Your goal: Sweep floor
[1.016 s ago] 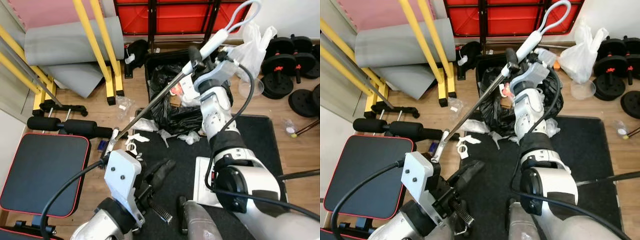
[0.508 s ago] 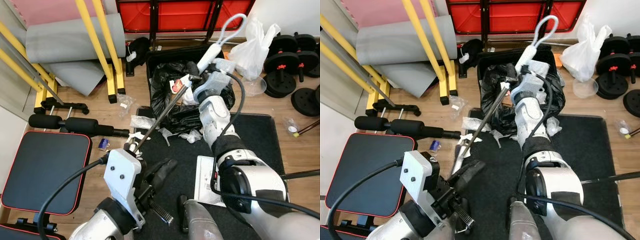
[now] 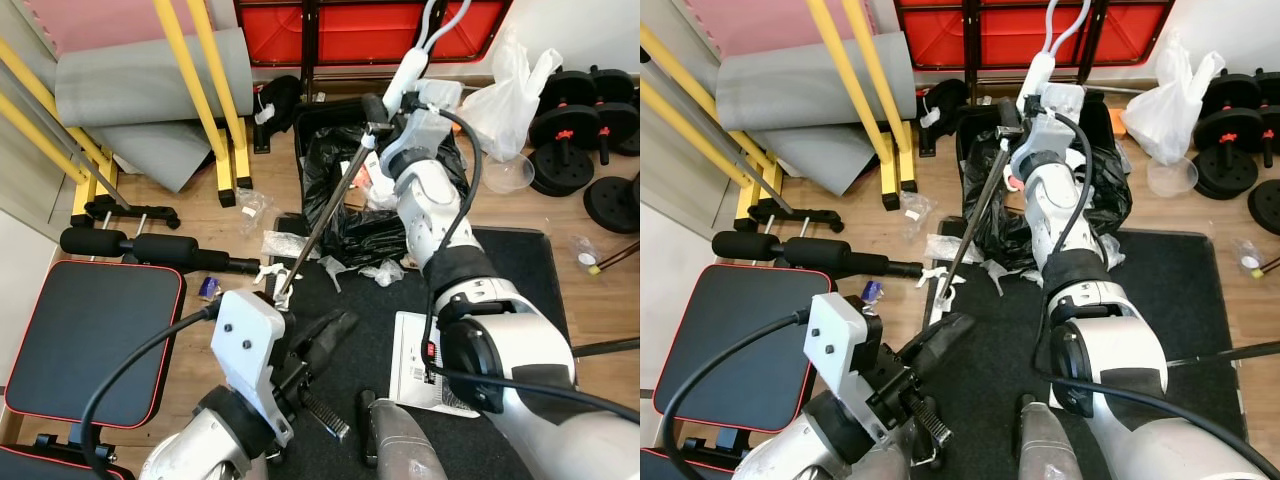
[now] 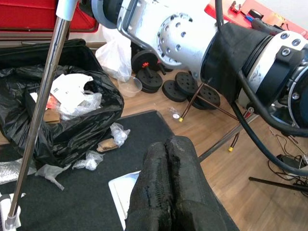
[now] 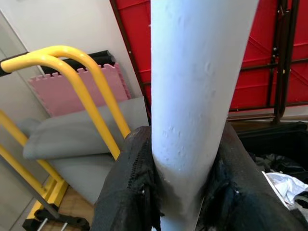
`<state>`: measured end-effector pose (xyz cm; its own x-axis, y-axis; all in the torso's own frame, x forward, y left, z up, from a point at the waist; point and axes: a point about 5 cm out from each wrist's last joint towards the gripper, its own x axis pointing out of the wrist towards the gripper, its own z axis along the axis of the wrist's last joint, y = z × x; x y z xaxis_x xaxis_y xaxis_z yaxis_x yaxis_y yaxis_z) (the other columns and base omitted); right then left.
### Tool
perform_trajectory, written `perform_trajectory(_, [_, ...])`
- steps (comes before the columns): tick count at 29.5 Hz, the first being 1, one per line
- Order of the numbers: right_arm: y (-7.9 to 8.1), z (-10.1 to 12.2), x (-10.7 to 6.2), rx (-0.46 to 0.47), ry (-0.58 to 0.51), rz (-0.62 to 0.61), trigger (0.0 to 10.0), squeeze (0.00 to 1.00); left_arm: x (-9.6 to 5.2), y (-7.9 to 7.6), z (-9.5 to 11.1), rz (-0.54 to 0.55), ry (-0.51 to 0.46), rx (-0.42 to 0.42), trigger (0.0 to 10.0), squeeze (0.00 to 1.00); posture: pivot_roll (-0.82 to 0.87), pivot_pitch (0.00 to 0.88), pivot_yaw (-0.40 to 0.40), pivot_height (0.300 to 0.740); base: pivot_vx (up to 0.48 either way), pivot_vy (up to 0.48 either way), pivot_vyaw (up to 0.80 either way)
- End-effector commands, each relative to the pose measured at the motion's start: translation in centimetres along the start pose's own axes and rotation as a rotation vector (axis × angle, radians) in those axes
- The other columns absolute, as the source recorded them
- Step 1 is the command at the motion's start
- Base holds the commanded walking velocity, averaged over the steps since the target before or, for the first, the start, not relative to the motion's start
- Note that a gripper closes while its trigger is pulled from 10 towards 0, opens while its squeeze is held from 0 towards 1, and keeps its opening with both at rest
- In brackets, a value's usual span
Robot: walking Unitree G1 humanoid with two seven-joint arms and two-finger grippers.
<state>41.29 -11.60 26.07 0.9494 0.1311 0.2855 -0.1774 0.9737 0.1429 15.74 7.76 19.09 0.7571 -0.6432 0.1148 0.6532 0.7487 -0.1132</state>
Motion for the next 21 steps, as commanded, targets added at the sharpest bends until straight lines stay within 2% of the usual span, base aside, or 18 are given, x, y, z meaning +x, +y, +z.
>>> perform_trajectory(1, [-0.3,0.1,0.0,-0.087,0.023,-0.009,10.0,0.0,-0.2,0.0,-0.4,0.0,0.019,-0.011,10.0,0.0,-0.01,0.326,-0.03,0.74,0.0,0.0,0.0])
perform_trajectory(5, [-0.4,0.4,0.2,-0.1,0.068,-0.002,10.0,0.0,0.0,0.1,-0.4,-0.002,0.016,-0.009,10.0,0.0,-0.03,0.316,-0.032,0.74,0.0,0.0,0.0])
perform_trajectory(7, [-0.9,0.8,0.2,-0.115,0.101,-0.016,10.0,0.0,0.1,0.2,-0.5,-0.005,0.013,-0.009,10.0,0.0,-0.04,0.309,-0.031,0.74,0.0,0.0,0.0])
perform_trajectory(13, [-1.5,1.3,0.2,-0.115,0.096,-0.02,10.0,0.0,0.3,0.3,-0.5,-0.007,0.008,-0.008,10.0,0.0,-0.04,0.303,-0.033,0.74,0.0,0.0,0.0])
perform_trajectory(21, [-0.7,2.4,0.3,-0.059,0.066,0.02,10.0,0.0,0.5,0.6,-0.6,-0.007,0.006,-0.005,10.0,0.0,-0.05,0.291,-0.029,0.74,0.0,0.0,-0.8])
